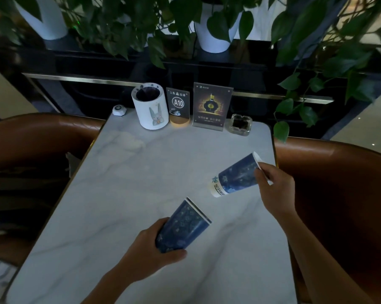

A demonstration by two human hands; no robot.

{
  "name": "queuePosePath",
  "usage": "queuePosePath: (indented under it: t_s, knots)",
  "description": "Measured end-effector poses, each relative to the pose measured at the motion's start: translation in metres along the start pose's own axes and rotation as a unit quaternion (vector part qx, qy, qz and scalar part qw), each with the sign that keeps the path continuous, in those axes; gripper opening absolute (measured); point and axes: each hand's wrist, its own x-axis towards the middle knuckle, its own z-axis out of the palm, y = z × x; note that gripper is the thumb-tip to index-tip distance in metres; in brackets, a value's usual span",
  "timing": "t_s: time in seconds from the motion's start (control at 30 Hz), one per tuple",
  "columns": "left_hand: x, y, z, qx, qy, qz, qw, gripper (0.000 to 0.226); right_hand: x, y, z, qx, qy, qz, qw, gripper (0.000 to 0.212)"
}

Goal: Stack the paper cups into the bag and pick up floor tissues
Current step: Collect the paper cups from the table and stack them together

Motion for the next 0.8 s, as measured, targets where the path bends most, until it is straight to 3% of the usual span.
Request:
queuePosePath:
  t_s: [0.37, 0.8]
  knots:
    - [-0.038, -0.012, 0.016, 0.013, -0.022, 0.009, 1.000, 0.068, -0.079, -0.035, -0.038, 0.139, 0.024, 0.045, 0.989, 0.018]
    - [-0.053, -0.011, 0.029, 0.023, -0.013, 0.032, 0.999, 0.067, -0.107, -0.036, -0.050, 0.199, 0.010, 0.093, 0.975, 0.018]
